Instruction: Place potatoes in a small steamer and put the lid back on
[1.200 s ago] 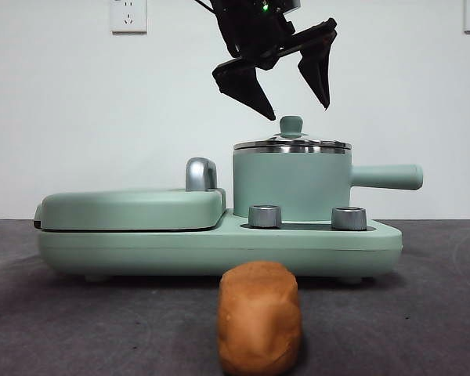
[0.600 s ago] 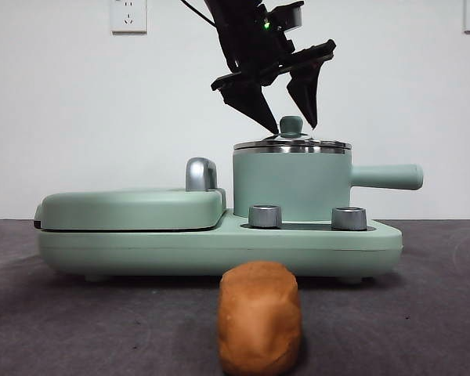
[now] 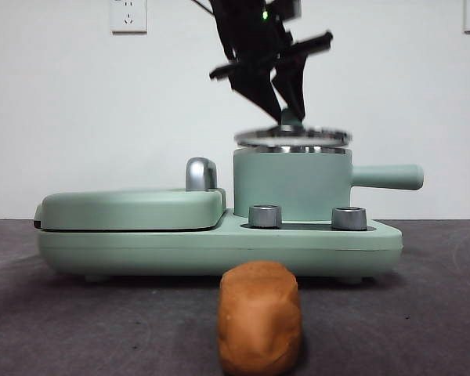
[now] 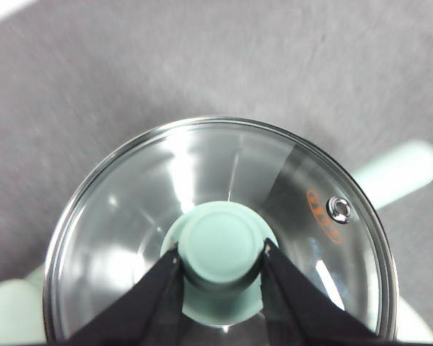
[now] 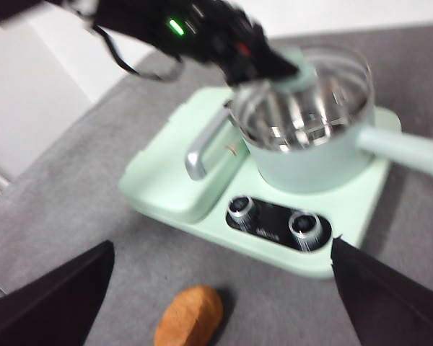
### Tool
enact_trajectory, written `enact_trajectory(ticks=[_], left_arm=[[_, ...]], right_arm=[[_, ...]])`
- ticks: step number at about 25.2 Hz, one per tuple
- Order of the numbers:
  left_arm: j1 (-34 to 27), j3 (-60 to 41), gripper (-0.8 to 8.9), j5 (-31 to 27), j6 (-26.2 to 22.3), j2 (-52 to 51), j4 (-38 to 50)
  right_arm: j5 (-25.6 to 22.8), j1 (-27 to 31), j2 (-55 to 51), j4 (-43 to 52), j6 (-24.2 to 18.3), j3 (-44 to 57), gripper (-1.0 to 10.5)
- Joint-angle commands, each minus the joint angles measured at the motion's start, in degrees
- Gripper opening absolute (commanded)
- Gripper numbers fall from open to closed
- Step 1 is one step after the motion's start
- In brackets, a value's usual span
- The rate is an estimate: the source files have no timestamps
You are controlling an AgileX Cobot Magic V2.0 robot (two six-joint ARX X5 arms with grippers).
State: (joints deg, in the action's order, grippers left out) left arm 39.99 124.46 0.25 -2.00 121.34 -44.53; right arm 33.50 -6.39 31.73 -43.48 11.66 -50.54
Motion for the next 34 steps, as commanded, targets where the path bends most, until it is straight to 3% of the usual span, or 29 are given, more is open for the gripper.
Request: enact_trajectory(ticks=[1, 7, 10, 14, 22, 34], left_arm=[[-0.04, 4.98, 0.08, 0.15, -0.31, -1.11, -0.50], [-3.56, 5.99, 0.08, 0.13, -0.81, -6.80, -6.32], [-6.91, 5.99, 0.09, 0.13, -0.81, -8.72, -9.75], [-10.78, 5.99, 0.09, 0.13, -0.68, -10.16, -11.34], [-15.78, 5.99, 0.09, 0.13, -0.17, -10.56, -12.63], [-20.59, 5.99, 0.09, 0.13, 1.44, -10.62, -12.98]], right_arm=[[-1.77, -0.96, 3.54, -2.69, 0.72, -2.95, 4.8], [-11.39, -9.79, 15.89, -11.30, 1.29, -10.62, 4.8], [-18.99, -18.60, 23.41, -11.91, 4.48, -12.79, 4.8], [-24.50, -28.74, 32.59, -11.50, 9.38, -14.10, 4.8], [-27.82, -40.63, 46.97, -7.41, 16.20, -14.12, 4.8], [-30.49, -47.04, 62.01, -0.72, 22.10, -14.12, 4.8]])
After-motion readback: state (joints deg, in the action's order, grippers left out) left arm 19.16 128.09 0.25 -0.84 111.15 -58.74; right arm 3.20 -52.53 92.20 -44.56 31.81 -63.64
